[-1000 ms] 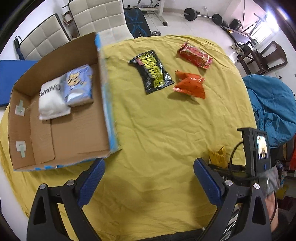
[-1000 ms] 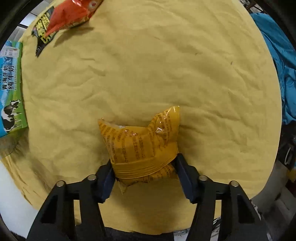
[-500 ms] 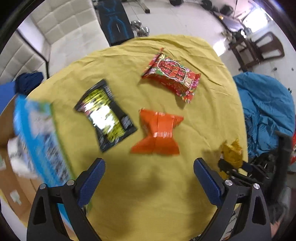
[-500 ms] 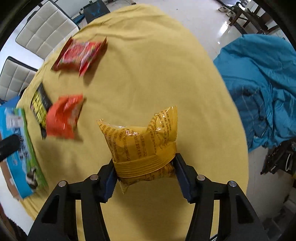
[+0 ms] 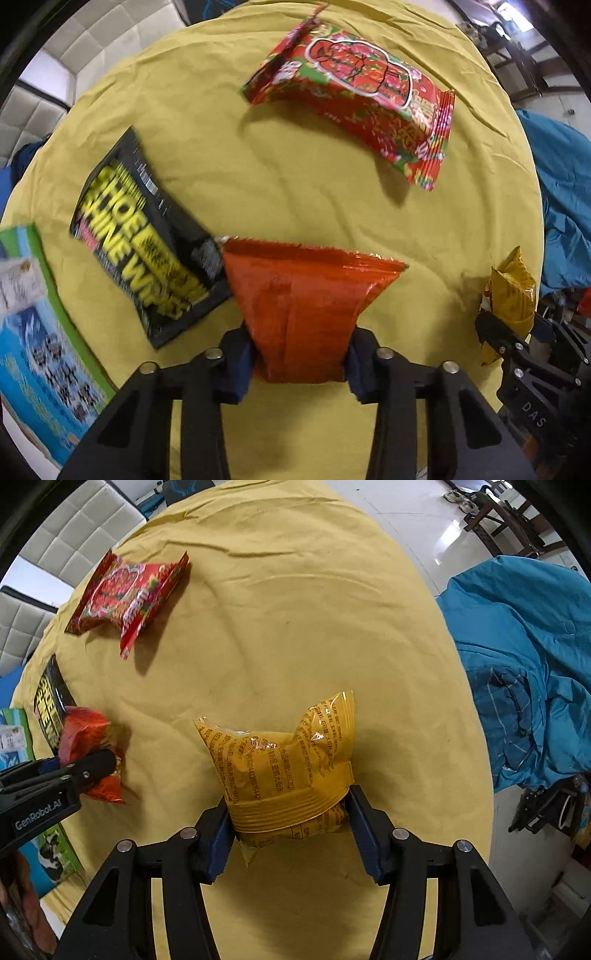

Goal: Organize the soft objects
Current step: 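Grasp the yellow pouch with the right tool while the left tool grasps the orange pouch, then carry both pouches over the box and lower them inside, then open both tools to release the pouches and lift away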

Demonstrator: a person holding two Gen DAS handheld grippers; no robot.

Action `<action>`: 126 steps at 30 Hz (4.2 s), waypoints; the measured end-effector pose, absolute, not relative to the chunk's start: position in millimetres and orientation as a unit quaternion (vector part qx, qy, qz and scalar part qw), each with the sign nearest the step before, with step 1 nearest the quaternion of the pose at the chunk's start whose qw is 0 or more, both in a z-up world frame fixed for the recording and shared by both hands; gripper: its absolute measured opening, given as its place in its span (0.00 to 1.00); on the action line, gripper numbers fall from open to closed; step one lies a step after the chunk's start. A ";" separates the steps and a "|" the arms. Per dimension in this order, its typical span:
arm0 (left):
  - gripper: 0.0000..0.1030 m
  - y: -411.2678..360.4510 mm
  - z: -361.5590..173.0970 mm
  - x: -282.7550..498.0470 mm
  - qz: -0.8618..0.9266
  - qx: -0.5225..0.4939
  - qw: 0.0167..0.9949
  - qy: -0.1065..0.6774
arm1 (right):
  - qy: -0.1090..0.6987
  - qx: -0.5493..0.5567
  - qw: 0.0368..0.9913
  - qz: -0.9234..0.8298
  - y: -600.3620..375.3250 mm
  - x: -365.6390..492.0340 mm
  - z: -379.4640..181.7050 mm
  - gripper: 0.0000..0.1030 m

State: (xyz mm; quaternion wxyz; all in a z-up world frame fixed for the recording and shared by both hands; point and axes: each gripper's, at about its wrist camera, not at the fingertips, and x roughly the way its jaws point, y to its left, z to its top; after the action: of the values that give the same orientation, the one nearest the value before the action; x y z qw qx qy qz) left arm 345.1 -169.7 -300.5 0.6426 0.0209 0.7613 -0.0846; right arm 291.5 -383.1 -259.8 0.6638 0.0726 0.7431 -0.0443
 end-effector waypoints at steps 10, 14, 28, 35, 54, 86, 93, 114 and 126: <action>0.35 -146.6 -302.1 276.1 -0.059 0.000 0.644 0.762 | 0.755 0.055 0.654 -0.007 -364.4 253.1 -262.2 0.57; 0.37 -145.6 -320.7 272.9 -0.045 -0.007 0.640 0.767 | 0.754 0.039 0.656 -0.015 -357.7 250.5 -269.9 0.58; 0.34 -158.3 -300.1 261.0 -0.035 0.015 0.677 0.735 | 0.746 0.026 0.665 -0.023 -353.0 241.5 -267.9 0.56; 0.34 -151.0 -253.7 240.6 -0.034 0.009 0.717 0.696 | 0.722 0.039 0.691 -0.001 -349.0 229.2 -228.2 0.55; 0.34 -22.9 -98.7 191.1 -0.014 -0.050 0.805 0.591 | 0.653 0.023 0.751 0.100 -199.2 185.3 -100.2 0.55; 0.34 281.2 -247.4 248.0 0.090 -0.131 0.707 0.690 | 0.748 -0.043 0.654 0.099 57.9 233.9 -251.0 0.55; 0.34 284.5 -279.4 278.3 0.081 -0.113 0.689 0.711 | 0.762 -0.054 0.640 0.084 62.1 241.4 -274.6 0.56; 0.41 291.1 -263.8 269.2 0.072 -0.122 0.670 0.729 | 0.758 -0.046 0.645 0.087 85.8 238.3 -266.1 0.77; 0.95 276.9 -202.2 216.3 0.075 -0.103 0.723 0.679 | 0.723 -0.047 0.682 0.100 90.9 227.9 -215.5 1.00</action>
State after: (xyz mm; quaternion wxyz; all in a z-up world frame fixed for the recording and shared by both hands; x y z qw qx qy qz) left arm 216.3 276.9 -202.2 0.7230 -0.1029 0.6790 0.0752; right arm 227.8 90.9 -215.5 0.6820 -0.0465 0.7229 0.1002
